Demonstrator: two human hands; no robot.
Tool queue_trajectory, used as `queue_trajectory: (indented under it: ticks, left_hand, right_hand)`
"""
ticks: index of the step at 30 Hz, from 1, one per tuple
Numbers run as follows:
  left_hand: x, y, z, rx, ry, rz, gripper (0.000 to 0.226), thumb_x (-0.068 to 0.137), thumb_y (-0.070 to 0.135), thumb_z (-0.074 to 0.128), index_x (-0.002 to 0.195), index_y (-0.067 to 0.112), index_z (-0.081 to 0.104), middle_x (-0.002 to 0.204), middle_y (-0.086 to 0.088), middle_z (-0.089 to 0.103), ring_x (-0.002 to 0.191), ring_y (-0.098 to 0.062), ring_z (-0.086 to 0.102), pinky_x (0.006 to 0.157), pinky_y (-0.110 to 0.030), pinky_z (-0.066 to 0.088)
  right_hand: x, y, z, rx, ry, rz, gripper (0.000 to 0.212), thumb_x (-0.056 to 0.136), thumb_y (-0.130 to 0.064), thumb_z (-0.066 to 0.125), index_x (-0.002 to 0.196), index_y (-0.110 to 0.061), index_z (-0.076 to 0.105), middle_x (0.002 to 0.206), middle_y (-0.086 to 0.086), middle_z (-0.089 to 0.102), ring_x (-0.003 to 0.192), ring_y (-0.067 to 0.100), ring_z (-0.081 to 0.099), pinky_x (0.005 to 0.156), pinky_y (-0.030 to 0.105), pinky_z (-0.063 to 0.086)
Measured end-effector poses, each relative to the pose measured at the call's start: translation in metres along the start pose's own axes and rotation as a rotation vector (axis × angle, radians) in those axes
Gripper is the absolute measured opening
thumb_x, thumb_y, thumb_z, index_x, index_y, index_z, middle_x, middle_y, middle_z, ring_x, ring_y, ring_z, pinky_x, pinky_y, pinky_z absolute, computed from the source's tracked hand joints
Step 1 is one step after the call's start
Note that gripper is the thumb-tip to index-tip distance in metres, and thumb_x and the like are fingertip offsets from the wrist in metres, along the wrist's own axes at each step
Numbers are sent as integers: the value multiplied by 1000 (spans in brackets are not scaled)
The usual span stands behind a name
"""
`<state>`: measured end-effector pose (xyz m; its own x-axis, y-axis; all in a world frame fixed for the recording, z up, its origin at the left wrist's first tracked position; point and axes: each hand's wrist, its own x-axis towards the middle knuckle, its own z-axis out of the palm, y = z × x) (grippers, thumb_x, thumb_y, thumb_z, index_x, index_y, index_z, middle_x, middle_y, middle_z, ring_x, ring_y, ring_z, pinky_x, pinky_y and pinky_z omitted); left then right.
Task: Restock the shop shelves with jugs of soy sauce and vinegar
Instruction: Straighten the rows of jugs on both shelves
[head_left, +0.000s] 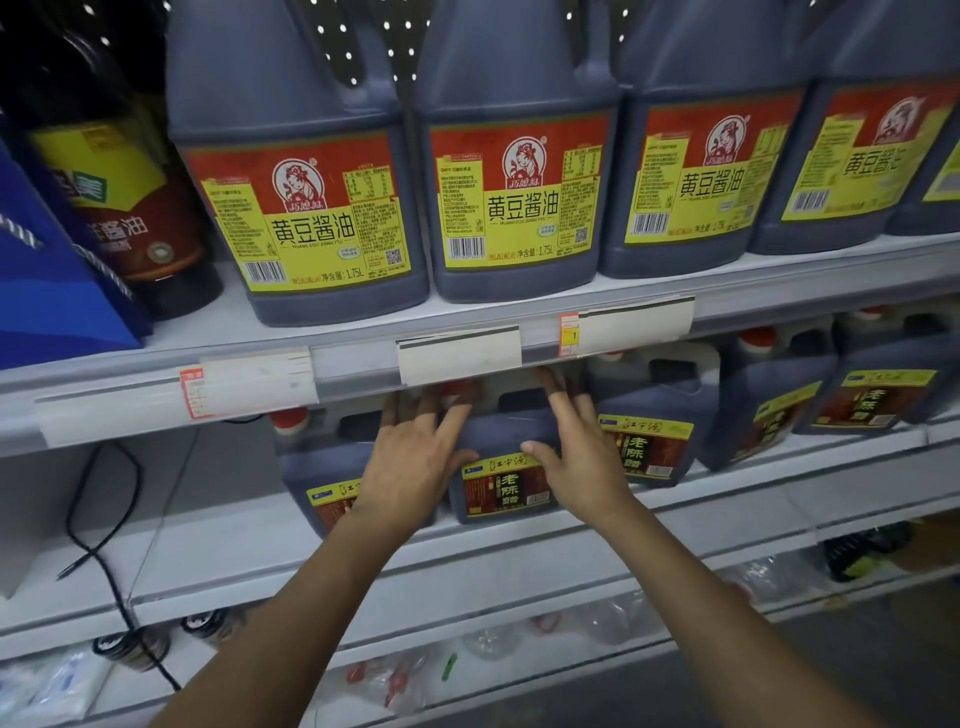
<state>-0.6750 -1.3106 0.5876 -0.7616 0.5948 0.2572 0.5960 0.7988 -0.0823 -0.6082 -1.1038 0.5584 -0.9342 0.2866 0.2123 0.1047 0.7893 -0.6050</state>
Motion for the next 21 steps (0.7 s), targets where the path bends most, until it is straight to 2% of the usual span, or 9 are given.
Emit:
queue_trajectory:
  ticks: [2,7,12,15,17,19,21]
  left_hand:
    - [-1,0,4,-19,29,12,67,98,53,57,153,21,37,127,-13,68,111,-36,69,109,-52,43]
    - [0,-7,8,-80,86,24,79,95,55,61,158,22,28,143,-11,61,119,-34,66,119,-54,30]
    - [1,-9,6,-144,63,36,76,93,54,64,156,21,36,145,-12,59,124,-37,62,121,-50,28]
    - [4,-11,1,-158,31,39,75,94,54,63,156,23,36,147,-12,56,128,-37,58,119,-48,30]
    - [6,-11,-4,-173,6,56,74,95,52,64,156,24,34,148,-12,54,128,-37,57,114,-47,39]
    - [7,-11,-9,-178,-57,75,62,99,51,58,151,27,34,139,-11,59,117,-35,63,98,-45,52]
    - [9,-10,-10,-150,-84,109,53,102,50,52,148,31,34,135,-10,58,111,-34,65,84,-44,55]
  right_hand:
    - [0,0,1,-5,-1,15,65,98,-35,68,151,-32,31,150,2,39,129,35,54,98,50,54]
    - [0,-1,1,4,11,26,70,98,-33,68,155,-35,26,150,2,38,131,33,53,96,46,54]
    - [-2,-3,-3,27,3,8,84,97,-34,69,159,-47,12,154,1,33,135,35,50,100,49,52]
    - [0,-2,-5,32,-10,29,82,97,-36,70,158,-45,16,151,1,36,135,34,49,101,49,51]
    - [0,-2,-7,60,-19,40,77,96,-37,70,157,-41,22,150,0,38,137,31,49,103,49,51]
    - [0,-2,-8,74,-17,44,75,96,-37,71,156,-40,25,149,-1,39,138,28,47,104,48,51]
    - [1,-2,-8,74,-2,44,75,96,-36,71,156,-39,28,147,-2,41,137,26,48,102,45,51]
